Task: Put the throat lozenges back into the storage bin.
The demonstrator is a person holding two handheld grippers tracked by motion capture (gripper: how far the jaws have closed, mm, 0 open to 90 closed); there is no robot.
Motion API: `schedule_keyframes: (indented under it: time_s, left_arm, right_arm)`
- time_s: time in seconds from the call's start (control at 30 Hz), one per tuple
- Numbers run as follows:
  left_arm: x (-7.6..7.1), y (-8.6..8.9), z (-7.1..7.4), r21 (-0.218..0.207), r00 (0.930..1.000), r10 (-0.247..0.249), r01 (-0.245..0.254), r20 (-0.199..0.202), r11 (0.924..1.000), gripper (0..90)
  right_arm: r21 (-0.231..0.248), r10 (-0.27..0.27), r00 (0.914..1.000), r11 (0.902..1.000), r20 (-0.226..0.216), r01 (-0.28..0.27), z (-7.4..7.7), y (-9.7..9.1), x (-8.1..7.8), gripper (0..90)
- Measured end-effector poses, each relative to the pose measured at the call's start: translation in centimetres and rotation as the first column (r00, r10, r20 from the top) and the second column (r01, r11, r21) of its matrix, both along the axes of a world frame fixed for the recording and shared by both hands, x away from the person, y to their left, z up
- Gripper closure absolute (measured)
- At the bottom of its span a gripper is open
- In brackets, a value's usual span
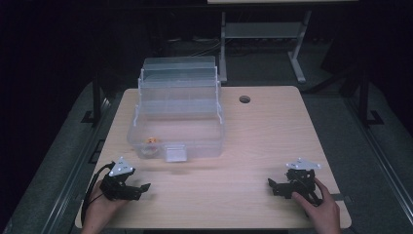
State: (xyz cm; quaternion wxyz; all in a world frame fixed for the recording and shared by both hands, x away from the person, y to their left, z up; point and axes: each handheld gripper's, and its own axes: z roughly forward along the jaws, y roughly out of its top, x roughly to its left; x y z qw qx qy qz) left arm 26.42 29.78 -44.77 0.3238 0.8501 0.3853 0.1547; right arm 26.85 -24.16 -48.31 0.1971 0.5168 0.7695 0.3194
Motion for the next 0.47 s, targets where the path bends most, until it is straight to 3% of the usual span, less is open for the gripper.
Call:
schedule_keyframes:
  time_s: [0.4, 0.47]
  left_arm:
    - [0.0, -0.3, -1.4, 0.042, 0.9976, -0.020, 0.023, -0.066, 0.9989, 13.0]
    - [-0.1, -0.4, -1.5, 0.044, 0.9981, -0.023, 0.026, -0.057, 0.9987, 12.4]
  right_arm:
    - [0.000, 0.000, 1.0000, 1.0000, 0.000, 0.000, 0.0, 0.0, 0.0, 0.0]
    - [0.000, 0.000, 1.0000, 1.0000, 0.000, 0.000, 0.0, 0.0, 0.0, 0.0]
